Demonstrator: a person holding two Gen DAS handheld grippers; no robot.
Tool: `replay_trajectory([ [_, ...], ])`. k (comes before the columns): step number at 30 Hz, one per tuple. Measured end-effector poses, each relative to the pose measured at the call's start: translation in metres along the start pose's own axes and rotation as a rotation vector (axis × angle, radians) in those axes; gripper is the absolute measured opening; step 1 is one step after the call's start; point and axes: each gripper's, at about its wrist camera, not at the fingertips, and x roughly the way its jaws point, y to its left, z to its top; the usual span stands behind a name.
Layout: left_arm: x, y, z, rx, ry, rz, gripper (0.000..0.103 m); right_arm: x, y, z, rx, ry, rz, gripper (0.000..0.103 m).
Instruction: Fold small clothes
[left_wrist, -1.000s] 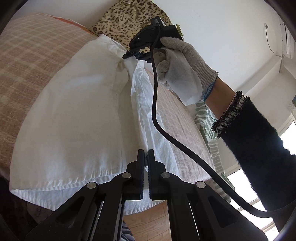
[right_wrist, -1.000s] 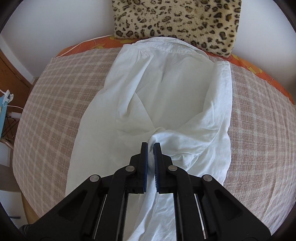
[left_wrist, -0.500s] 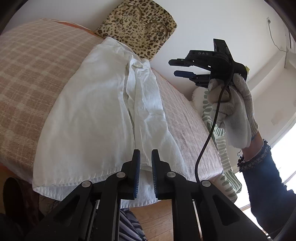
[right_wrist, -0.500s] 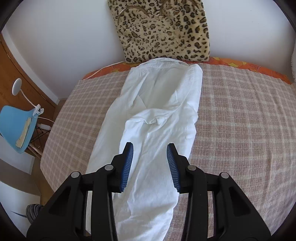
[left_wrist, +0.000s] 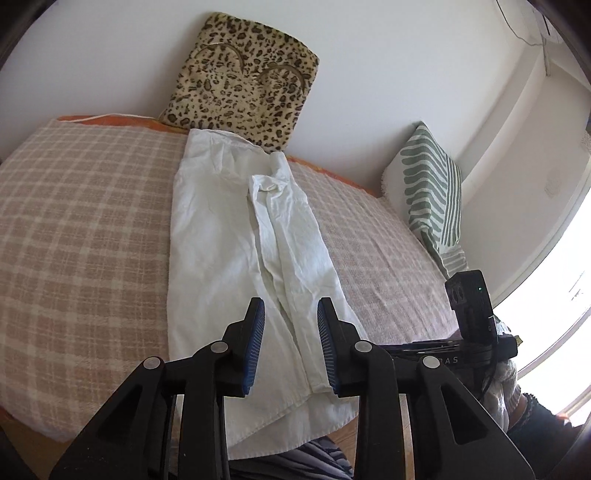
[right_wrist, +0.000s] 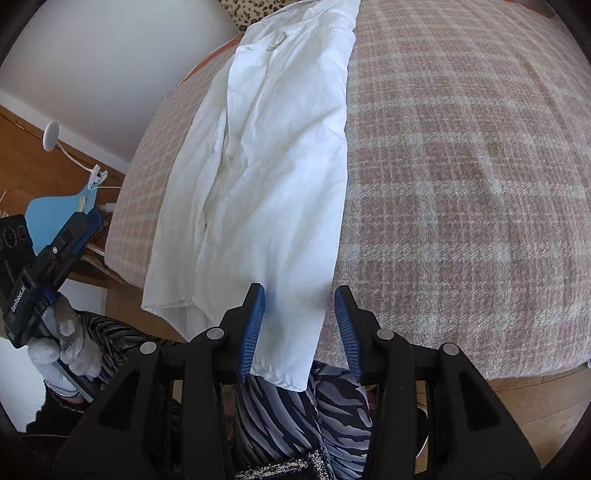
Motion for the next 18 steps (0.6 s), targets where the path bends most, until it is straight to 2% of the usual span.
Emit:
replay_trajectory([
  [2, 0.002, 0.003, 0.011, 0.027, 0.006, 0.016, 0.028, 0.005, 0.001, -0.003, 0.006, 0.021, 0.022, 0.042],
  [3, 0.002, 0.007, 0.015, 0.036, 0.012, 0.024, 0.028, 0.007, 0.002, -0.003, 0.003, 0.026, 0.009, 0.030],
  [4, 0.004, 0.010, 0.019, 0.034, 0.017, 0.030, 0.028, 0.008, 0.003, -0.004, -0.007, 0.033, -0.003, 0.013],
  [6, 0.009, 0.017, 0.023, 0.038, 0.034, 0.042, 0.028, 0.007, 0.006, -0.006, -0.041, 0.045, -0.052, 0.009],
  [7, 0.011, 0.020, 0.023, 0.047, 0.035, 0.065, 0.027, 0.007, 0.008, -0.008, -0.055, 0.049, -0.072, 0.009],
  [9, 0.017, 0.023, 0.019, 0.060, 0.059, 0.062, 0.028, 0.007, 0.009, -0.012, -0.059, 0.044, -0.073, 0.009],
  [10, 0.022, 0.025, 0.017, 0.061, 0.073, 0.069, 0.027, 0.009, 0.012, -0.014, -0.072, 0.051, -0.081, 0.013],
  [12, 0.030, 0.026, 0.015, 0.070, 0.102, 0.067, 0.027, 0.011, 0.021, -0.017, -0.117, 0.057, -0.104, 0.014],
  [14, 0.028, 0.025, 0.016, 0.072, 0.095, 0.073, 0.028, 0.005, 0.025, -0.016, -0.143, 0.052, -0.167, 0.021],
  [16, 0.024, 0.025, 0.020, 0.077, 0.079, 0.061, 0.028, -0.012, 0.035, -0.016, -0.190, -0.013, -0.220, 0.022],
  [18, 0.024, 0.027, 0.024, 0.068, 0.073, 0.046, 0.028, -0.029, 0.047, -0.014, -0.258, -0.076, -0.217, 0.025],
])
